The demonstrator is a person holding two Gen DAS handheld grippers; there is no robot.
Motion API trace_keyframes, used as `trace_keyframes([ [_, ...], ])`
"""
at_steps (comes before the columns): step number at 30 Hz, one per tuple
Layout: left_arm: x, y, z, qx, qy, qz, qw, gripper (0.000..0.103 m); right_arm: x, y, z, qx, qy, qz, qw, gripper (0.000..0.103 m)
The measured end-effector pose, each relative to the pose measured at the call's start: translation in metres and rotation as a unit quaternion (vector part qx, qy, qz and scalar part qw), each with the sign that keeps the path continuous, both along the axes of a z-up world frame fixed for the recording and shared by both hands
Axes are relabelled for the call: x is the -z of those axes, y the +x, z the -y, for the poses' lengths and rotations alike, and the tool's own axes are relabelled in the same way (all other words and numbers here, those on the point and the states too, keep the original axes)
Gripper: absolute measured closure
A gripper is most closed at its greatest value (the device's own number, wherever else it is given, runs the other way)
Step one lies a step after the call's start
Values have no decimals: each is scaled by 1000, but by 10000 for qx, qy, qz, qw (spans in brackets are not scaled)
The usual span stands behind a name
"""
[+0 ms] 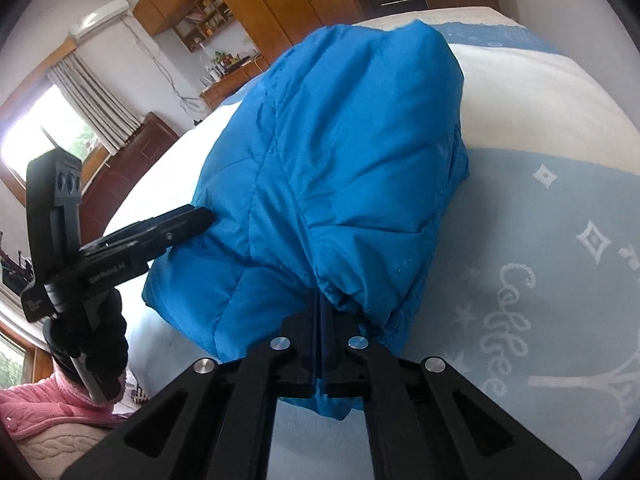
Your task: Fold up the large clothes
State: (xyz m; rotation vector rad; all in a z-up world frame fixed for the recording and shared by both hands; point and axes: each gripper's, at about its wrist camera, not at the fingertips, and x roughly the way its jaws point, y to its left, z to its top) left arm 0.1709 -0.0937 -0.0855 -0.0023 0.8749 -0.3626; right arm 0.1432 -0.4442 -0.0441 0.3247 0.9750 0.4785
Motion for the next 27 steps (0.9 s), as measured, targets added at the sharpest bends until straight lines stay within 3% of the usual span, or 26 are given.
trace_keyframes([
  [10, -5, 7, -1, -38, -78, -63, 9999, 50, -10, -2, -2, 55, -66, -64, 9999, 103],
  [14, -14, 4, -7, -3, -105, -32, 9999, 50, -27, -8, -1, 6, -59, 151, 9999, 98],
  [16, -20, 5, -15, -45, -145, -23, 9999, 46, -38, -13, 3, -32, 82, 279, 9996, 88],
  [18, -27, 6, -25, -72, -176, 26, 9998, 39, -52, -17, 9, -55, 368, 433, 9984, 66],
  [19, -29, 8, -29, -90, -180, 53, 9998, 36, -57, -17, 12, -34, 451, 486, 9978, 61],
  [21, -33, 10, -37, -101, -196, 73, 9997, 32, -65, -15, 20, 116, 437, 578, 9973, 36],
  [24, -35, 18, -49, -139, -267, 53, 9995, 28, -66, -7, 30, 481, 86, 623, 9969, 25],
  [27, -34, 26, -56, -125, -373, -14, 9992, 26, -51, 9, 42, 423, 510, 270, 9974, 21],
])
